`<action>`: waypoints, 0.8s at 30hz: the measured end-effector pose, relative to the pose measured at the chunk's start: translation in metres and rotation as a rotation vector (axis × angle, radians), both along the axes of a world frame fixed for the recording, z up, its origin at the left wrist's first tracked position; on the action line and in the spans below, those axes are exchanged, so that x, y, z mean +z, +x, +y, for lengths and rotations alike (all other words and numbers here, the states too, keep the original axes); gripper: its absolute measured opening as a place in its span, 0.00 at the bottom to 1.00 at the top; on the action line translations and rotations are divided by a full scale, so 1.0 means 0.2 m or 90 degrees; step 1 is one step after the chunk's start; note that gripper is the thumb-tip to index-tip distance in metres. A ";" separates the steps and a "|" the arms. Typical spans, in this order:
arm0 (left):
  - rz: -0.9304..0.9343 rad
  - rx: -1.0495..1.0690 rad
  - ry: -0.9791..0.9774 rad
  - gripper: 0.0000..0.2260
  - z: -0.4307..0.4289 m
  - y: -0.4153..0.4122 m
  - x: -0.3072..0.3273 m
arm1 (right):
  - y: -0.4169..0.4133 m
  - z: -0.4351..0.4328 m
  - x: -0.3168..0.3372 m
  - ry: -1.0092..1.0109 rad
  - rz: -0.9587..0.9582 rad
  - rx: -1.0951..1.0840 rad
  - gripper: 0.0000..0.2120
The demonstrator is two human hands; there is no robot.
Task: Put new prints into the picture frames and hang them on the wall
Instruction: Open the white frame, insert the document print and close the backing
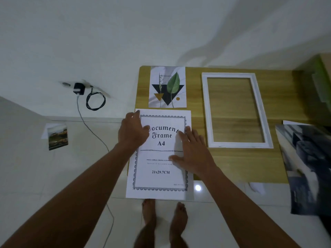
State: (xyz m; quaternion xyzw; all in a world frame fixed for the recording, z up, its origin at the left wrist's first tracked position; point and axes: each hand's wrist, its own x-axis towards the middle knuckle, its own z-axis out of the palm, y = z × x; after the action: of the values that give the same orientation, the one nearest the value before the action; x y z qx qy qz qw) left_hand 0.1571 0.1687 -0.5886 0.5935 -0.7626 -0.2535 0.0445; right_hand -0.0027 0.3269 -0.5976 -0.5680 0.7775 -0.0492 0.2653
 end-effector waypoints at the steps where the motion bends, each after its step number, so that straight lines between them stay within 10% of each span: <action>1: 0.005 0.038 0.013 0.26 0.03 0.03 -0.01 | 0.01 0.00 0.00 0.000 0.004 0.002 0.46; 14: 0.232 0.136 0.130 0.03 0.05 0.22 0.11 | 0.16 -0.05 0.00 -0.052 -0.042 -0.100 0.30; 24: 0.502 0.085 0.440 0.11 0.11 -0.08 0.50 | 0.23 -0.15 0.41 -0.149 -0.431 -0.260 0.19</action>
State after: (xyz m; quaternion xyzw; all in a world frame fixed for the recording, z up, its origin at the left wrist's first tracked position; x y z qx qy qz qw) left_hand 0.1413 0.1909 -0.4877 0.4801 -0.5207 -0.6908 0.1458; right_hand 0.0432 0.2961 -0.5162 -0.3804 0.7321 -0.3731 0.4245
